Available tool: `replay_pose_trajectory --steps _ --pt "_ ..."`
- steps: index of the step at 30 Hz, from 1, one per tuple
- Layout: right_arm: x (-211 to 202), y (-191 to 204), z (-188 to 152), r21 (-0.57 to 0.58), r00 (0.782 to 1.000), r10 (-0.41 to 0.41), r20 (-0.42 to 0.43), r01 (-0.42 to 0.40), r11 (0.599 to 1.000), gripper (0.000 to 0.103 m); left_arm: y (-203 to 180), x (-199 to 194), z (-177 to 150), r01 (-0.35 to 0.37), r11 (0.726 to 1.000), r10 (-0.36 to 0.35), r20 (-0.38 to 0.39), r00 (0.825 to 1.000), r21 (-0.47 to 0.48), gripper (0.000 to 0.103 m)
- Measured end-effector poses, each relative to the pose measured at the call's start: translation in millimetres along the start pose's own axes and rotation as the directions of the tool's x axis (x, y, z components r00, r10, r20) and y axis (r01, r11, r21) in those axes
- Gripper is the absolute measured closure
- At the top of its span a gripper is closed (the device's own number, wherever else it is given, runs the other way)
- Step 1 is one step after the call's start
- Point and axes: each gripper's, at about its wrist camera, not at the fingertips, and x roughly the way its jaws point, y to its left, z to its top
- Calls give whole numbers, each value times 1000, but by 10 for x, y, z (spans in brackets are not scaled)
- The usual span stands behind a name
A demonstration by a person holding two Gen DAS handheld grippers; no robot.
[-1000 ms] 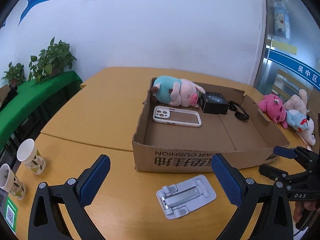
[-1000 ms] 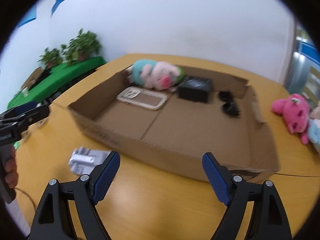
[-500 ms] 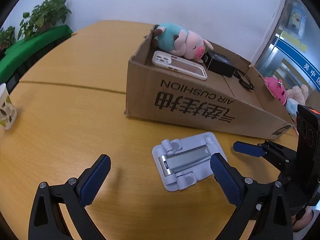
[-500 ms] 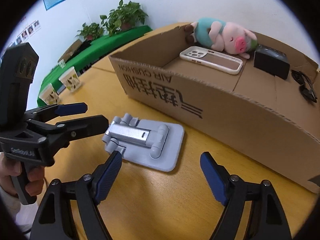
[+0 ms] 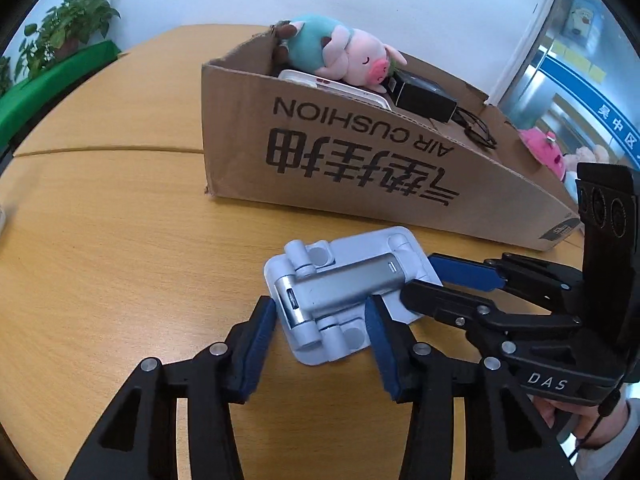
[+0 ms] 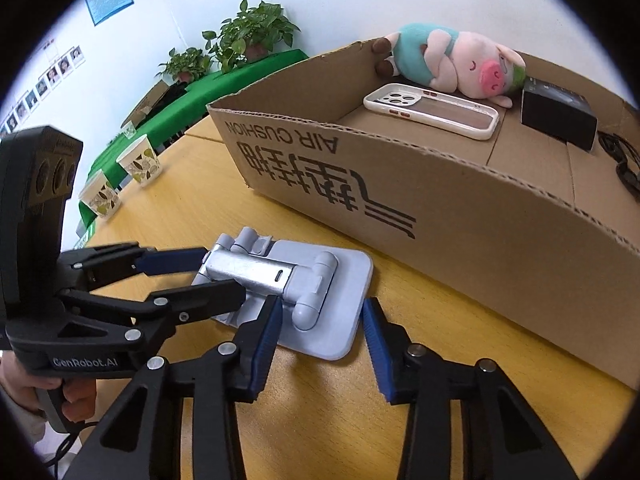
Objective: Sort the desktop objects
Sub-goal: 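Close the left gripper on the phone stand, then lift the phone stand with the left gripper over the box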
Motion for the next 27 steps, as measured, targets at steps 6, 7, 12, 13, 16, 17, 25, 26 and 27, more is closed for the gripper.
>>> replay_pose_trajectory --steps 6,7,12,13,16,17,25,26,27 --pt "-62 -82 -44 40 1000 9 10 -9 999 68 -123 32 -20 18 999 -18 2 1000 35 58" --pt "-90 -98 -68 47 1000 4 12 -4 999 68 -152 42 -19 28 999 -28 -2 1000 44 59" --pt "-294 -219 -264 108 999 -38 30 35 994 68 -466 115 -40 88 989 -85 -29 996 118 59" --pt "-368 -268 -333 132 998 -54 34 49 990 68 -536 127 -46 99 986 -95 -32 995 134 59" --pt "-536 -366 -490 182 994 -99 40 90 979 68 -729 170 -64 140 976 -134 -47 990 168 60" --pt "-582 -388 -531 194 993 -113 42 103 976 68 -800 181 -66 147 971 -140 -55 989 186 61" --pt "-1212 -415 -651 270 957 -221 189 166 948 69 -1225 -220 90 193 951 -212 57 975 244 63" --pt "-1294 -400 -617 270 950 -232 210 171 948 69 -1251 -296 141 193 949 -219 80 972 251 63" --pt "-1374 -376 -573 264 942 -243 233 179 948 69 -1261 -375 192 189 947 -222 103 970 260 63"
